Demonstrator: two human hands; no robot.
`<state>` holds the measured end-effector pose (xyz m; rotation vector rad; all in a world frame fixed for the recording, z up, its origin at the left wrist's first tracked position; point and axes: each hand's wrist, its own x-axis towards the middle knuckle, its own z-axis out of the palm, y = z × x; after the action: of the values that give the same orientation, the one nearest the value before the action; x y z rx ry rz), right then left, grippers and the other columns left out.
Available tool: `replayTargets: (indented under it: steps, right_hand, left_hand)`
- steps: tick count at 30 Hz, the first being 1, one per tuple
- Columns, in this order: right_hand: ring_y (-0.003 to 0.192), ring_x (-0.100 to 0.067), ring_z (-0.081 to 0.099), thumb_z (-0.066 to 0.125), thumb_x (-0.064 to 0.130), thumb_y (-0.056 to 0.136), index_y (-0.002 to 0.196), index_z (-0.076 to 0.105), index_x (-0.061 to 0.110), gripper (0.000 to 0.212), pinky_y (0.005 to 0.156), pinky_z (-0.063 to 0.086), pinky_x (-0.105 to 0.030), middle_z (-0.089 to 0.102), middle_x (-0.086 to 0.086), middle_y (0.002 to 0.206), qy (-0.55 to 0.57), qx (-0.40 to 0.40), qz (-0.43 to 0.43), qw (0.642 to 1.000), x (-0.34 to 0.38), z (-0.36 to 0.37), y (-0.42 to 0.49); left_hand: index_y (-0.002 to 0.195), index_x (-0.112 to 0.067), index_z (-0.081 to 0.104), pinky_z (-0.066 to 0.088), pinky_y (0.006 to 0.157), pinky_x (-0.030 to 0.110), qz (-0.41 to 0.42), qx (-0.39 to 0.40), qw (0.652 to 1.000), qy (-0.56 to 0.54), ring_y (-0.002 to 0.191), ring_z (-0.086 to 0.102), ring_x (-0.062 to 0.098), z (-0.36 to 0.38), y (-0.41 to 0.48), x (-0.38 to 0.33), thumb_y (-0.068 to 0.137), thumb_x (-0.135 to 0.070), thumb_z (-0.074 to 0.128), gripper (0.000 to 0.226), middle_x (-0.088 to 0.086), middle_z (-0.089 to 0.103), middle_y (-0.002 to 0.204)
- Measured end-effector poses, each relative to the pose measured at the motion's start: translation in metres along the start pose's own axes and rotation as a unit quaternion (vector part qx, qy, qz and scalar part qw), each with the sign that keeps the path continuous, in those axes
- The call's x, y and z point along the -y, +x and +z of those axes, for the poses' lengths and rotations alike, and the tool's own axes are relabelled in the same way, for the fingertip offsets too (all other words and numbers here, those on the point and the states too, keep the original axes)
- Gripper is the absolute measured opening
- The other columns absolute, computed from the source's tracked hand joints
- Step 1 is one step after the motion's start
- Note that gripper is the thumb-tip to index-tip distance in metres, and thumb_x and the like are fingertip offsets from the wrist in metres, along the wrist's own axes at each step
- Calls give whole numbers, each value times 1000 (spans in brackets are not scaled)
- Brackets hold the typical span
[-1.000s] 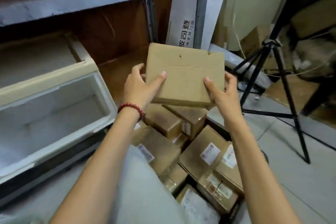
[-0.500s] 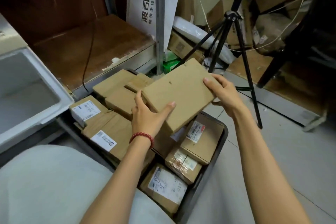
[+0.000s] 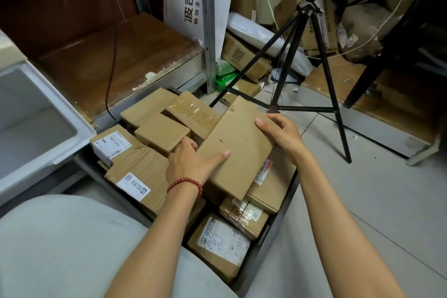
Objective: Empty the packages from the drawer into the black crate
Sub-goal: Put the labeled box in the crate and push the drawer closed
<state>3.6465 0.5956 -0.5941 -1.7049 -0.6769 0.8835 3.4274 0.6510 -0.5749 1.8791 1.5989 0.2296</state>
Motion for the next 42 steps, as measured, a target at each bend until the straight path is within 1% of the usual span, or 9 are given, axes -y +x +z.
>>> replayTargets:
  steps: [5, 13, 18, 22, 26, 31, 34, 38, 42]
  right_hand:
    - [89, -9, 64, 73, 40, 83, 114, 67, 19, 37, 67, 46, -20, 67, 3, 107, 1, -13, -11, 1000, -8, 2, 1]
    - [92, -14, 60, 73, 46, 81, 105, 68, 23, 33, 66, 42, -22, 66, 4, 104, -68, -36, 9, 997, -14, 13, 13]
    - [110, -22, 59, 71, 47, 82, 115, 66, 20, 42, 95, 49, -37, 64, -3, 121, -136, -43, 25, 989, -22, 31, 20]
    - [107, -18, 58, 67, 45, 87, 119, 63, 20, 41, 89, 44, -29, 64, 1, 114, -149, -36, 20, 988, -24, 39, 17]
    - [114, -20, 54, 59, 54, 89, 113, 61, 31, 34, 108, 28, -44, 64, 6, 117, -219, -79, -4, 973, -28, 48, 17]
    - [117, -23, 53, 58, 56, 88, 114, 61, 31, 36, 102, 29, -45, 61, 2, 122, -256, -77, 0, 964, -22, 45, 19]
    - [122, -26, 51, 57, 61, 86, 124, 56, 31, 49, 101, 35, -47, 58, -2, 129, -330, -85, -5, 940, -21, 46, 21]
    - [132, -30, 42, 57, 62, 86, 142, 40, 25, 69, 104, 36, -47, 49, -7, 142, -484, -66, -16, 873, 3, 42, 21]
    - [131, -30, 44, 57, 64, 84, 144, 39, 25, 74, 106, 39, -49, 49, -7, 142, -538, -47, -73, 838, 21, 46, 16]
  left_hand:
    - [127, -26, 43, 52, 76, 34, 34, 32, 997, 56, 86, 54, 19, -1, 2, 0, 71, -78, 56, 77, -2, 55, 97]
    - [125, -27, 48, 48, 89, 44, 18, 55, 994, 92, 102, 60, 28, 9, 18, 12, 76, -82, 41, 75, 5, 64, 112]
    - [137, -32, 35, 38, 96, 45, 39, -18, 989, 141, 122, 46, 28, 15, 20, 12, 85, -65, 50, 64, 7, 47, 135]
    - [134, -35, 34, 37, 98, 47, 48, -17, 990, 130, 123, 46, 29, 18, 26, 13, 86, -59, 54, 57, 5, 48, 136]
    - [131, -40, 41, 33, 99, 45, 93, -33, 985, 145, 125, 43, 24, 24, 27, 14, 91, -54, 49, 43, -1, 45, 139]
    - [131, -41, 43, 33, 96, 44, 111, -21, 981, 154, 124, 43, 22, 21, 31, 11, 92, -52, 49, 40, -7, 45, 140]
    - [132, -37, 43, 33, 96, 45, 117, 2, 983, 145, 126, 42, 23, 17, 29, 9, 91, -46, 49, 42, -7, 47, 139]
    - [135, -31, 43, 30, 102, 47, 160, -22, 963, 218, 131, 36, 22, 10, 20, 6, 90, -45, 47, 47, -4, 43, 142]
    - [140, -25, 40, 29, 104, 48, 118, -34, 968, 220, 133, 33, 24, -13, 20, 17, 90, -48, 47, 56, 0, 42, 145]
